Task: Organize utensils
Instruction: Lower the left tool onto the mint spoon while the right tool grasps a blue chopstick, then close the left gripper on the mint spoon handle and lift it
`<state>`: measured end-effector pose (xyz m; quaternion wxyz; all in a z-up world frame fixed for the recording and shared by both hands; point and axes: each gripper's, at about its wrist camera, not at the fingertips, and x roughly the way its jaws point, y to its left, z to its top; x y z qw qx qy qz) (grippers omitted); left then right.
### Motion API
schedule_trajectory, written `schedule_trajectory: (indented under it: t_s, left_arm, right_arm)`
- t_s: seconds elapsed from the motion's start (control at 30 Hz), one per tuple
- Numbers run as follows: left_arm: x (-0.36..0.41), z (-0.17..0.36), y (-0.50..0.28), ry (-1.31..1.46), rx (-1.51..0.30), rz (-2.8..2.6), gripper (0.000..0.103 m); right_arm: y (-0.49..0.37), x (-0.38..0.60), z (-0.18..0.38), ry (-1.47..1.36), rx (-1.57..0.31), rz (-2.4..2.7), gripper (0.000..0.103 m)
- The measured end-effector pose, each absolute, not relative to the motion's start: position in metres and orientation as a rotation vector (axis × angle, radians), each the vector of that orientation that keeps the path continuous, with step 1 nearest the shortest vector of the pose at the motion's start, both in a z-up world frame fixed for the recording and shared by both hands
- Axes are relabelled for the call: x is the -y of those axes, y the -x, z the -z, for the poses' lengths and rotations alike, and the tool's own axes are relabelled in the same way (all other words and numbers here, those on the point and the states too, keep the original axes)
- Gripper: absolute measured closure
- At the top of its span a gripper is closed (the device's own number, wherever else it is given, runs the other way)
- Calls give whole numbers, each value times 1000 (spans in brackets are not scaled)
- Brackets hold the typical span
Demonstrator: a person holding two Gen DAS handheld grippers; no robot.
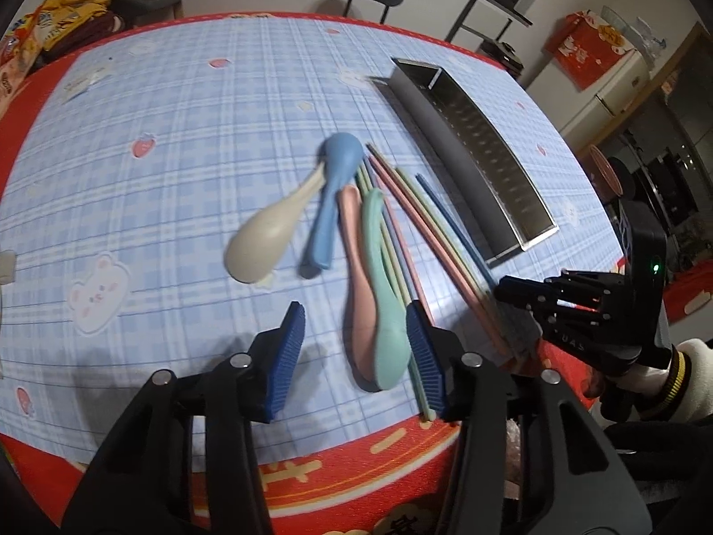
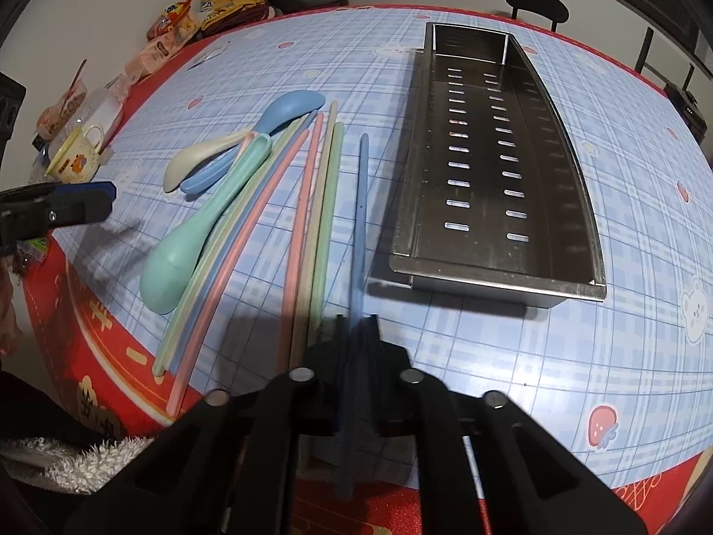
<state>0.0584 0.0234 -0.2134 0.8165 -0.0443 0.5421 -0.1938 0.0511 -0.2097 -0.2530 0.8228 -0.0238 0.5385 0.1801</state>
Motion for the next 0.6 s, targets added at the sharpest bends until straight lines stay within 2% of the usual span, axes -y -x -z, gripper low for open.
schedule_trajectory:
  t_s: [0.3,0.6]
  left_arm:
    - [-20,223,-61,103,-1183,414,64]
    - [-34,230,-69,141,-1187,354,65]
  right_arm:
    - [-48,205,254,68,-1135,-375,96]
    - [-43,206,254,52,-1116,-365,96]
